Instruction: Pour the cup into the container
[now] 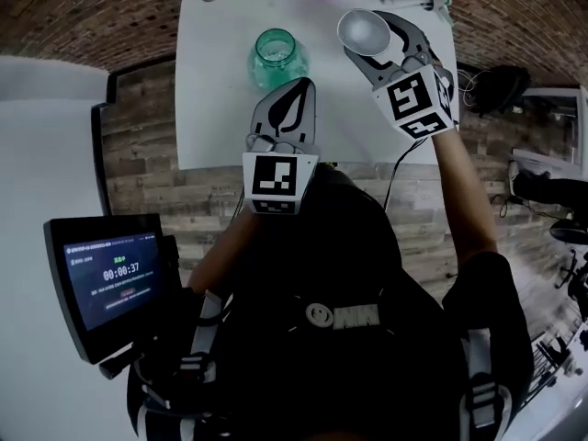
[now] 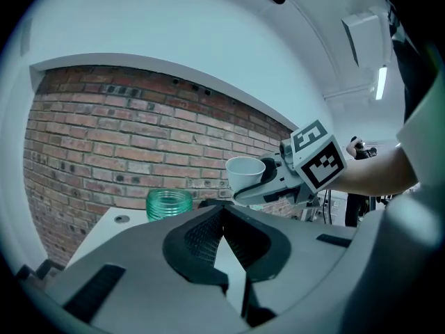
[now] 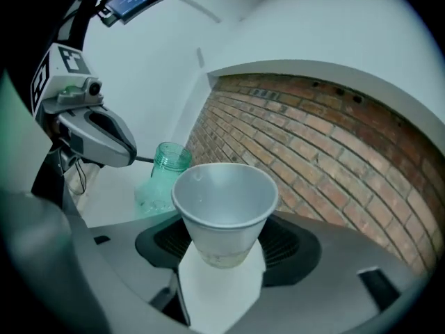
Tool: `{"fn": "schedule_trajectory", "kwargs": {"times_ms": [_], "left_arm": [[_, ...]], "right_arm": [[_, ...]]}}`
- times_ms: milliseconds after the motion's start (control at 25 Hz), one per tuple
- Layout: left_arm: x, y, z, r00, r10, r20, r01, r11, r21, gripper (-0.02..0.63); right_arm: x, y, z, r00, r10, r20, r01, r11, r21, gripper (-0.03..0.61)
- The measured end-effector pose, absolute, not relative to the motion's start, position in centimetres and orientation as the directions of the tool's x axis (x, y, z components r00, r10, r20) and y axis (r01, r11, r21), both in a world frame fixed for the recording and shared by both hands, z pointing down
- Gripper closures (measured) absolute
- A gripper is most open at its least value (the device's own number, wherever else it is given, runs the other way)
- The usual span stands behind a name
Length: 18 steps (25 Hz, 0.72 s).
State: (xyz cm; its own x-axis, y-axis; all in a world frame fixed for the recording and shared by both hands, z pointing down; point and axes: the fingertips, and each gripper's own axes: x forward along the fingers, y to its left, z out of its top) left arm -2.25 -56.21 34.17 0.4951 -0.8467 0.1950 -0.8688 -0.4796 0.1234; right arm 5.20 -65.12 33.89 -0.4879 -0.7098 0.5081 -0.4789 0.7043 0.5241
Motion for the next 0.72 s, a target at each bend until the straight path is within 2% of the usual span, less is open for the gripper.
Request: {"fn": "schedule_trajectory", "kwargs": {"times_ms": [320,720], "left_arm": [[1.6,-55.8,35.6,0.484,-0.835,0.263,-0.874,-0.477,0.094,0.614],[5.6,-54.1,37.9,0.424,-0.838,0.343,-0.901,-0.430,0.061,0.614]], "right_arm": [[12.1,-64.1,39.1,-0.531,-0.696,0.483,-0.691,0.686,0.228,0.290],[16.8,-62.8,46.8,-0.531,-0.690,0.492,-0.755,0.649,0.094,0.290]]}}
